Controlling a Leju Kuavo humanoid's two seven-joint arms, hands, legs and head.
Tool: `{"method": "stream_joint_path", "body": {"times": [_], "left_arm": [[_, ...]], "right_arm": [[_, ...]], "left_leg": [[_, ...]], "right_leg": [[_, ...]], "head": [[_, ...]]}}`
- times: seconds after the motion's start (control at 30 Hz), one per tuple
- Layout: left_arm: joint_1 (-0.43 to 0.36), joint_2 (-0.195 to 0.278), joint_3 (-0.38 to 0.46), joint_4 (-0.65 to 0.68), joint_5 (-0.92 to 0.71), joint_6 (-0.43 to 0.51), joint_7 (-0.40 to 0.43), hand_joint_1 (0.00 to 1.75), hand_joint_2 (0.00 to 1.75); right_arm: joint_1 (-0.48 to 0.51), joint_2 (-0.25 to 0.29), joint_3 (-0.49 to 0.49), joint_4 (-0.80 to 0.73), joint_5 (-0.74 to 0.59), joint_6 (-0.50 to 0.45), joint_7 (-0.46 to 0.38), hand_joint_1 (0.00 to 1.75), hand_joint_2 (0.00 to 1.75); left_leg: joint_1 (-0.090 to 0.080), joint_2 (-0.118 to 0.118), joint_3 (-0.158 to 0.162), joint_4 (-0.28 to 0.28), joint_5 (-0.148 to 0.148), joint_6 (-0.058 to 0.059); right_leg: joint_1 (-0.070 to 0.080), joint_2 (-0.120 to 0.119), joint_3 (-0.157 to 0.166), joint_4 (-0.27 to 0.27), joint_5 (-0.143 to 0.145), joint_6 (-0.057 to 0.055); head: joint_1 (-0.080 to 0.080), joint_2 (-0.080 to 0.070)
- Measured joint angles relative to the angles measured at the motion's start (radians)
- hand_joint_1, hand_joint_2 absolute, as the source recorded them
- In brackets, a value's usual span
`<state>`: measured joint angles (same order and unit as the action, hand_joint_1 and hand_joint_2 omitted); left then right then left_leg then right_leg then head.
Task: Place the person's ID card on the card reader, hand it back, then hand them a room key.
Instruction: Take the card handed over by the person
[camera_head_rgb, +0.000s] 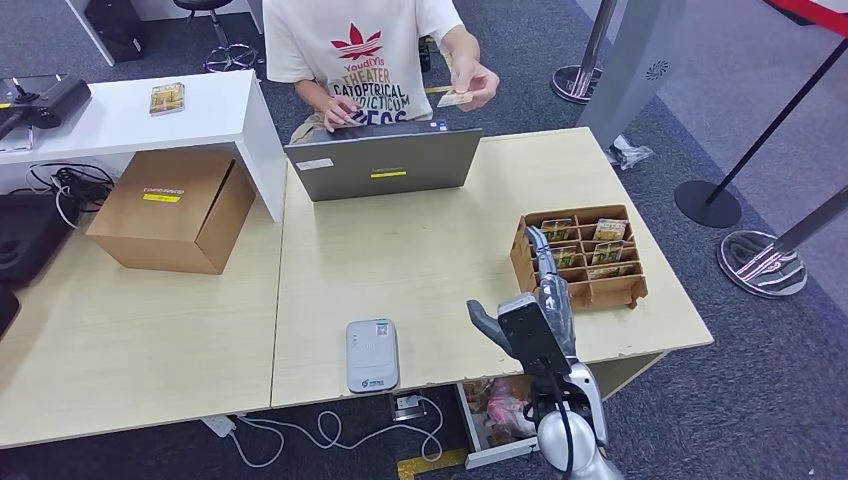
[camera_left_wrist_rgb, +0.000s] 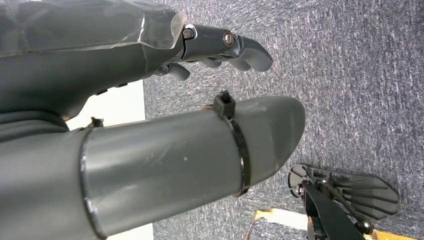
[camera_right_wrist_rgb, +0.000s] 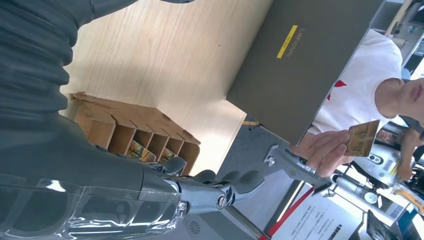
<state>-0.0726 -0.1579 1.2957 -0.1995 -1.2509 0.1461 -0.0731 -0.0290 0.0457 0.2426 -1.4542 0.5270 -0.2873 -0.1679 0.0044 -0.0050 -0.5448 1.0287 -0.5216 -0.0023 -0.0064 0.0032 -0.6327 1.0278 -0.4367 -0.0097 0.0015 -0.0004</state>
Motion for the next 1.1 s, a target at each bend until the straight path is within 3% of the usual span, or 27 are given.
{"method": "stream_joint_path", "body": {"times": [0.13,0.4,0.67,1.1], "left_arm": [[0.0,0.0,0.0,0.0,0.0,0.0,-0.004,0.0,0.0],[-0.001,0.0,0.0,0.0,-0.008,-0.002,-0.007,0.0,0.0],[-0.004,0.001,0.0,0.0,-0.011,-0.003,-0.007,0.0,0.0],[-0.005,0.003,0.0,0.0,-0.016,0.002,-0.004,0.0,0.0]], "right_arm": [[-0.003,0.0,0.0,0.0,0.042,-0.028,-0.01,0.0,1.75],[-0.07,0.0,0.013,0.015,0.299,-0.183,-0.014,0.0,1.75],[-0.241,-0.001,0.077,0.145,0.475,-0.295,-0.003,0.0,1.75],[-0.539,-0.001,0.21,0.519,0.517,-0.393,-0.038,0.0,1.75]], "left_leg": [[0.0,0.0,0.0,0.0,0.0,0.0],[0.0,0.0,0.0,0.0,0.0,0.0],[0.0,0.001,0.0,0.0,0.002,-0.001],[0.0,0.0,0.0,0.0,0.003,-0.002]], "right_leg": [[0.0,0.0,0.0,0.0,0.0,0.0],[0.0,0.0,0.0,0.0,0.0,0.0],[0.0,0.001,0.0,0.0,0.001,-0.001],[0.0,0.001,0.0,0.001,0.002,-0.001]], "head": [[0.0,0.0],[0.0,0.0],[0.0,0.0],[0.0,0.0]]}}
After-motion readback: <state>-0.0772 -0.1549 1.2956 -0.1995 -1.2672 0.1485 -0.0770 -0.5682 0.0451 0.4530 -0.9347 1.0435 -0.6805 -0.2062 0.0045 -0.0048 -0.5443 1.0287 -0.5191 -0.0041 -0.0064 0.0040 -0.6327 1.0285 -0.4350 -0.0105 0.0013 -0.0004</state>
